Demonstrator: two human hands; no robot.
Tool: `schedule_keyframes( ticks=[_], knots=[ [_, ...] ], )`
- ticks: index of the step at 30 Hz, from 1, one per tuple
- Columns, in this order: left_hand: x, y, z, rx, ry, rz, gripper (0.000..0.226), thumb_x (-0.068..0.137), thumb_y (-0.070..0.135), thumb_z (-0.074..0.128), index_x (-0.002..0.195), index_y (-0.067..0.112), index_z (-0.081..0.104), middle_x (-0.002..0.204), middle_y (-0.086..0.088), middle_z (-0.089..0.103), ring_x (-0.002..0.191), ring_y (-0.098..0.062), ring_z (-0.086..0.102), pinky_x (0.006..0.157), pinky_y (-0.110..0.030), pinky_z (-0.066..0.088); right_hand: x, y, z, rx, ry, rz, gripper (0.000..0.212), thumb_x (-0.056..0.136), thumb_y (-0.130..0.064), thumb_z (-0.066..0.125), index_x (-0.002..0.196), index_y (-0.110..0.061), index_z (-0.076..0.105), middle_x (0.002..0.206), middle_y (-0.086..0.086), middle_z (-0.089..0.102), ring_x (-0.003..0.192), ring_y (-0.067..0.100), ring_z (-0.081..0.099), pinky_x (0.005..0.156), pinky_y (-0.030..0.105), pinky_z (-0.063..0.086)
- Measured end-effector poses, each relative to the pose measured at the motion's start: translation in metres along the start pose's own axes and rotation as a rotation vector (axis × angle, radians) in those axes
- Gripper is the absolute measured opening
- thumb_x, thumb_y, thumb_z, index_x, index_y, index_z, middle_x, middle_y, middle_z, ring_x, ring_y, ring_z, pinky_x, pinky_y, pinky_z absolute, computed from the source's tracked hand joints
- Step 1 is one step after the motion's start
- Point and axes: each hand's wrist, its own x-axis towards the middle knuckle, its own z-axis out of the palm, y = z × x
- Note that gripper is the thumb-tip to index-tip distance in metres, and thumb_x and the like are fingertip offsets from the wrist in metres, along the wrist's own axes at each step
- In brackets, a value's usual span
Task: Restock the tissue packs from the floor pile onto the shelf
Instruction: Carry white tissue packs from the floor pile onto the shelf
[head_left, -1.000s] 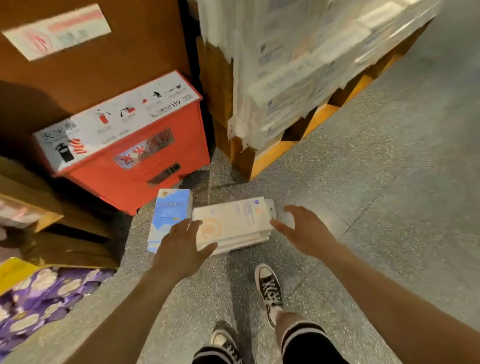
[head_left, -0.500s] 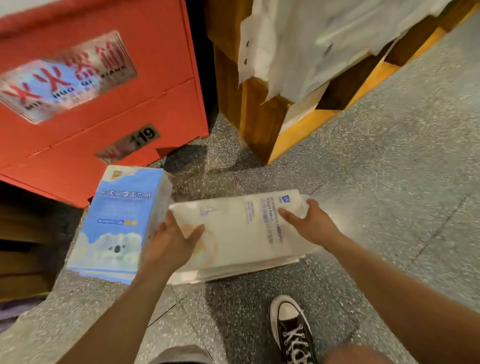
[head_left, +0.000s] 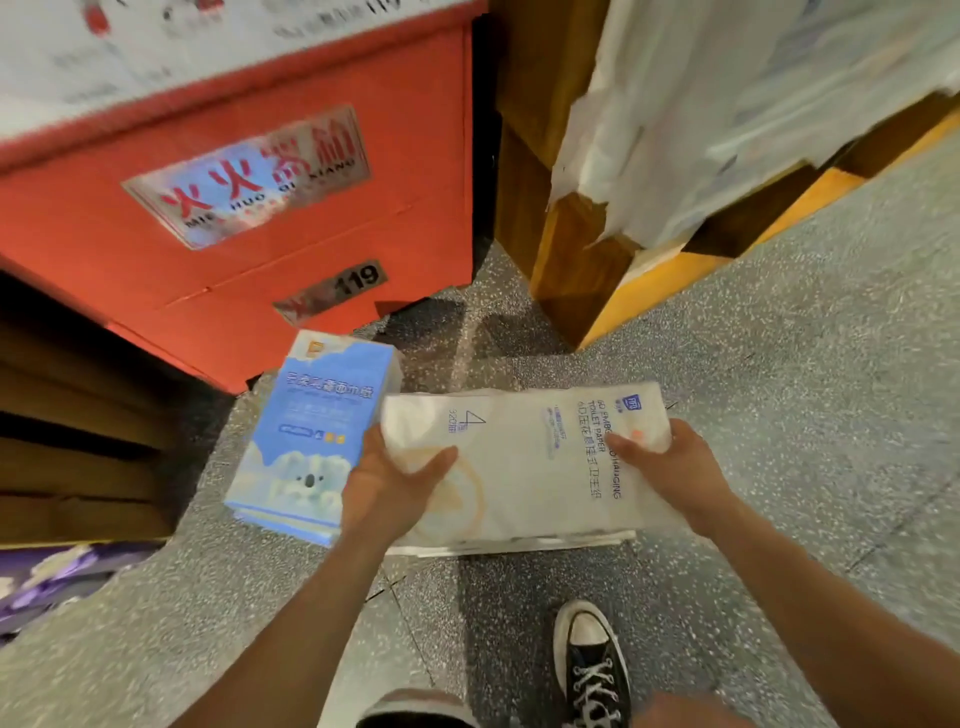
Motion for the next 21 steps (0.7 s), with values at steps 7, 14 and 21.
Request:
schedule_keyframes(
  ticks=[7, 14, 21],
  knots=[
    [-0.138, 0.089, -0.165, -0.161, 0.107, 0.012, 0.076, 0.075, 0.061, 0.074, 0.134, 0.025, 0.043, 0.106, 0.004, 0.060, 0.104, -0.027, 0.063, 0.078, -0.030, 0.044, -0.155, -0.156, -0.081, -0.027, 0.021, -0.173, 0.023, 0.082, -0.034, 0.082, 0.086, -0.034, 0.060, 0.082, -0.018, 0.069, 0.074, 0.007, 0.068, 0.075, 0.037, 0.055],
    [-0.293, 0.167, -0.365, -0.211, 0.179, 0.073, 0.077, 0.069, 0.073, 0.070, 0.129, 0.031, 0.047, 0.107, 0.009, 0.069, 0.090, -0.019, 0.067, 0.079, -0.035, 0.053, -0.347, -0.315, -0.158, -0.098, -0.028, -0.336, 0.032, 0.079, -0.046, 0.081, 0.101, -0.033, 0.062, 0.089, -0.018, 0.069, 0.080, 0.007, 0.069, 0.077, 0.038, 0.057],
    [-0.451, 0.189, -0.499, -0.260, 0.379, 0.106, 0.061, 0.075, 0.062, 0.072, 0.122, 0.030, 0.049, 0.098, 0.011, 0.064, 0.082, -0.017, 0.062, 0.073, -0.032, 0.048, -0.510, -0.398, -0.195, -0.046, -0.148, -0.544, 0.014, 0.082, -0.038, 0.081, 0.091, -0.038, 0.070, 0.083, -0.025, 0.075, 0.079, 0.001, 0.073, 0.086, 0.044, 0.060]
  ],
)
